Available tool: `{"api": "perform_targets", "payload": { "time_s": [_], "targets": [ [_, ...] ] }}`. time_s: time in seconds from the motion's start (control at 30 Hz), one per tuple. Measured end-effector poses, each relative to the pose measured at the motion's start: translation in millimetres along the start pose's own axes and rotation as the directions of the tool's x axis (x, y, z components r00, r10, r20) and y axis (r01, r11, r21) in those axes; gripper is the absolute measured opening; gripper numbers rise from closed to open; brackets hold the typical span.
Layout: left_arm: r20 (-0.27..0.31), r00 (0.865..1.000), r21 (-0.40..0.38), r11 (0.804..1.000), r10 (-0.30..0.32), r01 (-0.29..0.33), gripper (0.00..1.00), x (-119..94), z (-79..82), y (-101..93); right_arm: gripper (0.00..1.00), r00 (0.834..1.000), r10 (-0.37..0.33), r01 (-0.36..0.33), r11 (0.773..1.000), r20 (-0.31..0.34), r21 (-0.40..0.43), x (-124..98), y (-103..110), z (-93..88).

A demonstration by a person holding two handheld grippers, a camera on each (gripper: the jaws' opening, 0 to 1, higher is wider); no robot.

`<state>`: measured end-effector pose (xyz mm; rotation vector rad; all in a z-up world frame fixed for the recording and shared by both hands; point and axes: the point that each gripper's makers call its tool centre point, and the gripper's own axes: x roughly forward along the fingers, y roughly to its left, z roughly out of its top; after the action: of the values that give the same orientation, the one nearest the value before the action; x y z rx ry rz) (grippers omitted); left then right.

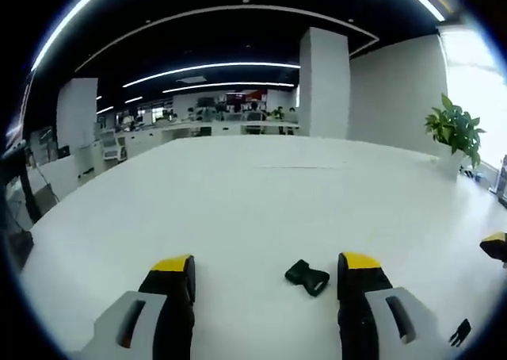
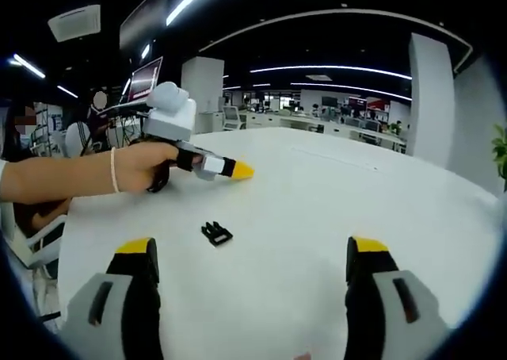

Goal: Snap the two parts of the plastic buckle together until the buckle closes and remains connected.

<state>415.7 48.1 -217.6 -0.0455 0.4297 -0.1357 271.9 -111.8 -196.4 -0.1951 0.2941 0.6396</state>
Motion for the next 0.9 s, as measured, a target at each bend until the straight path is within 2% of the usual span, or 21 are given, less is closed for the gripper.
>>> {"api": "perform_targets", "payload": {
  "time_s": [0.17, 0.53, 0.7, 0.9],
  "targets": [
    [-0.007, 1.000, 0.013, 1.000, -0.004, 0.004, 0.68, 10, 7.1, 3.4, 0.99, 1.000, 0.000, 0.000, 1.000, -0.004, 0.001, 0, 2, -1.7],
    [-0.031, 0.999, 0.027, 0.999, -0.036, 0.037, 0.51, 10, 12.1, 10.4, 0.97, 1.000, -0.012, 0.012, 1.000, -0.005, -0.011, 1, -2, 1.6],
    [-0.043, 0.997, 0.033, 0.998, -0.058, 0.060, 0.39, 14, 16.1, 14.6, 0.97, 1.000, -0.014, 0.014, 1.000, 0.001, -0.009, 1, -1, 3.1],
    [-0.047, 0.994, 0.055, 0.993, -0.101, 0.103, 0.27, 9, 17.8, 13.4, 0.97, 1.000, -0.005, 0.005, 1.000, 0.002, -0.007, 3, 2, 2.7]
  ]
}}
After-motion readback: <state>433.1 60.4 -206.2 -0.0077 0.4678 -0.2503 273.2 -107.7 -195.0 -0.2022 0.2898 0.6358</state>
